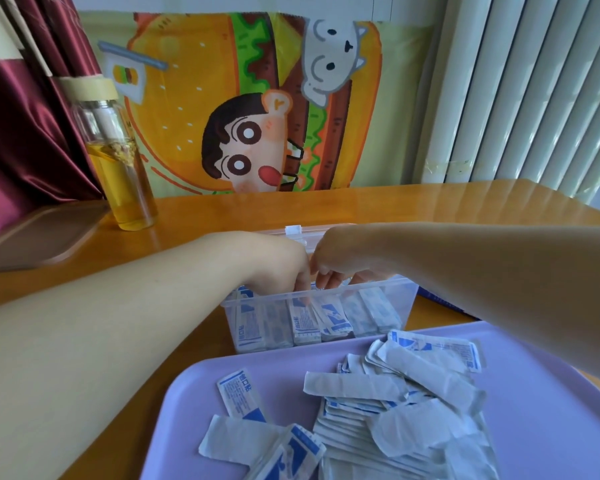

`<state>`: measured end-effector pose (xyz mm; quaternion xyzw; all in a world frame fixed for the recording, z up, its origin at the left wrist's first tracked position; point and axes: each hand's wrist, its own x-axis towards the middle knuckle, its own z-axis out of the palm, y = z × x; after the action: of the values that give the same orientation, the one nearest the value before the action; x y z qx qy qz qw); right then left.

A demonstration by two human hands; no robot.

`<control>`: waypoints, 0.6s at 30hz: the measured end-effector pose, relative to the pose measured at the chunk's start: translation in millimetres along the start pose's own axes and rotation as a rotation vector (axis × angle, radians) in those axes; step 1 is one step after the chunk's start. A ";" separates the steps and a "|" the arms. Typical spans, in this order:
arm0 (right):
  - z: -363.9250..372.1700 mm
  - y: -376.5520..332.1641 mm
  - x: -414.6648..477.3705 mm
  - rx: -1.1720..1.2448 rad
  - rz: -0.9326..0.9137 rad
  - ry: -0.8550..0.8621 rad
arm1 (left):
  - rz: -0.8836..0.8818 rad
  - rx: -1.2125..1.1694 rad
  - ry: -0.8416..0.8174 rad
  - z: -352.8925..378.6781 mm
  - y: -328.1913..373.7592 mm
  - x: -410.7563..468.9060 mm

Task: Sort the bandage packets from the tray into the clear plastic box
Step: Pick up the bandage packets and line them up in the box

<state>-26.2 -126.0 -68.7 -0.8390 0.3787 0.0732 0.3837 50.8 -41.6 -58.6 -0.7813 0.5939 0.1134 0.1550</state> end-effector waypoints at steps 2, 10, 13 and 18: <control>1.0 0.4 1.7 0.071 -0.028 0.026 | 0.022 -0.019 -0.010 0.0 -1.0 2.6; -1.1 4.3 -2.7 0.113 -0.074 0.035 | 0.061 -0.002 0.004 4.5 -5.9 8.9; -1.4 4.2 -0.9 0.162 -0.078 0.027 | 0.057 -0.011 -0.005 4.2 -4.8 8.9; -5.6 2.5 1.3 0.040 -0.054 0.055 | 0.036 -0.037 -0.001 4.8 -5.4 9.9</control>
<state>-27.9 -131.8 -66.8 -0.8428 0.3677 0.0321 0.3919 58.7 -47.3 -66.1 -0.7730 0.6058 0.1274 0.1389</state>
